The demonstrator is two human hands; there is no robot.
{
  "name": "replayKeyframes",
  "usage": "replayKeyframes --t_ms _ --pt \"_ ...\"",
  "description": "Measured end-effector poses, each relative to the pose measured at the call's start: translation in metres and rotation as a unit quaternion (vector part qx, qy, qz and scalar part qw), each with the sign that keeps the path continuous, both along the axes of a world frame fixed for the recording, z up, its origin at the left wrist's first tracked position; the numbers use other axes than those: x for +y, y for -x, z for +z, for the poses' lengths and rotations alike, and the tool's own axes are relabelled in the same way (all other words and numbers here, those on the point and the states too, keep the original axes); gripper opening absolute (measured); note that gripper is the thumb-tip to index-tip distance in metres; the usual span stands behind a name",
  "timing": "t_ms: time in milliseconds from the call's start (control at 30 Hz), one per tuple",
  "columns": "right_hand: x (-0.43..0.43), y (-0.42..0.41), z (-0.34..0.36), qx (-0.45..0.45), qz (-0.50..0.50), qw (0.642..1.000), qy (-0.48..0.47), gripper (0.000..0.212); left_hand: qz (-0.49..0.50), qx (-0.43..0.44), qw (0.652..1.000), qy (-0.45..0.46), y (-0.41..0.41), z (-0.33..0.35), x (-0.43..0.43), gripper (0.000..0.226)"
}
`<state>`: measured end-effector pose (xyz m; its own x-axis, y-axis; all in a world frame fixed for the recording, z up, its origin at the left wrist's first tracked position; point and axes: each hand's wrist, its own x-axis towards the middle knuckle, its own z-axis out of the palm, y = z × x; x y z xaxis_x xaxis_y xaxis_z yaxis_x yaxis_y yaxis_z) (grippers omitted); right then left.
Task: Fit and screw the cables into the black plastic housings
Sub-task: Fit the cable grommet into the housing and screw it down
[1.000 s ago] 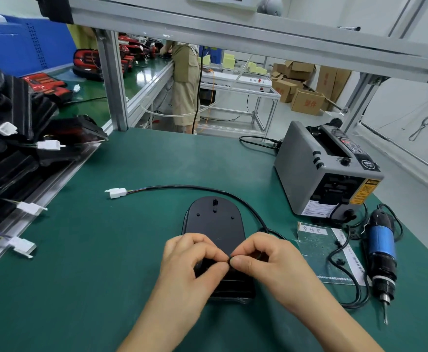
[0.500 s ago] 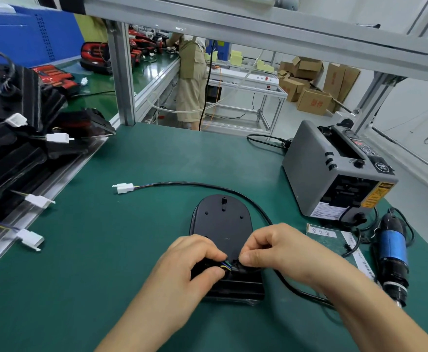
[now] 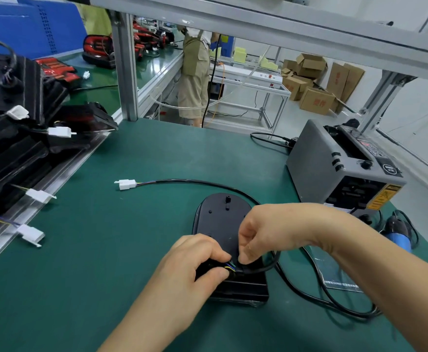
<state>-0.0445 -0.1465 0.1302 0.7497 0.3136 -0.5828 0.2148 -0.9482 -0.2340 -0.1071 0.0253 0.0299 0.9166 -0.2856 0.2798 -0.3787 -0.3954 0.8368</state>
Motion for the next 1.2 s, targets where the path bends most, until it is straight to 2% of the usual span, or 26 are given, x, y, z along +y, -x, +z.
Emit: replayKeyframes --t_ms 133,200,300,400,467,567,633,800,1200 --pt "0.01 -0.004 0.005 0.013 0.044 0.998 0.046 0.014 0.002 0.004 1.0 -0.001 0.0 0.0 0.0 0.009" --pt "0.013 -0.006 0.007 0.024 0.055 0.996 0.059 0.014 0.001 0.0 1.0 -0.001 0.0 0.0 0.0 0.016" --pt "0.015 -0.01 0.008 0.033 0.061 0.995 0.074 0.02 0.005 -0.002 1.0 -0.01 0.0 0.0 0.0 0.018" --pt "0.013 -0.01 0.006 0.057 0.048 0.996 0.049 0.016 0.002 0.0 1.0 -0.017 0.0 0.0 0.0 0.021" --pt "0.011 -0.01 0.003 0.066 0.034 0.997 0.03 0.015 0.006 0.013 1.0 -0.016 0.001 0.003 -0.001 0.015" --pt "0.006 -0.009 0.0 0.072 0.012 0.997 -0.003 0.014 0.045 0.014 0.998 -0.046 0.004 0.004 -0.011 0.039" --pt "0.003 -0.008 -0.003 0.083 0.001 0.996 -0.03 0.011 0.079 -0.013 0.995 -0.063 0.006 0.002 -0.023 0.045" --pt "-0.002 -0.007 -0.007 0.1 -0.019 0.992 -0.074 0.011 0.12 -0.055 0.99 -0.05 0.008 -0.005 -0.037 0.027" --pt "-0.005 -0.009 -0.008 0.119 -0.017 0.988 -0.093 0.011 0.068 -0.046 0.995 -0.054 0.008 -0.005 -0.029 0.026"
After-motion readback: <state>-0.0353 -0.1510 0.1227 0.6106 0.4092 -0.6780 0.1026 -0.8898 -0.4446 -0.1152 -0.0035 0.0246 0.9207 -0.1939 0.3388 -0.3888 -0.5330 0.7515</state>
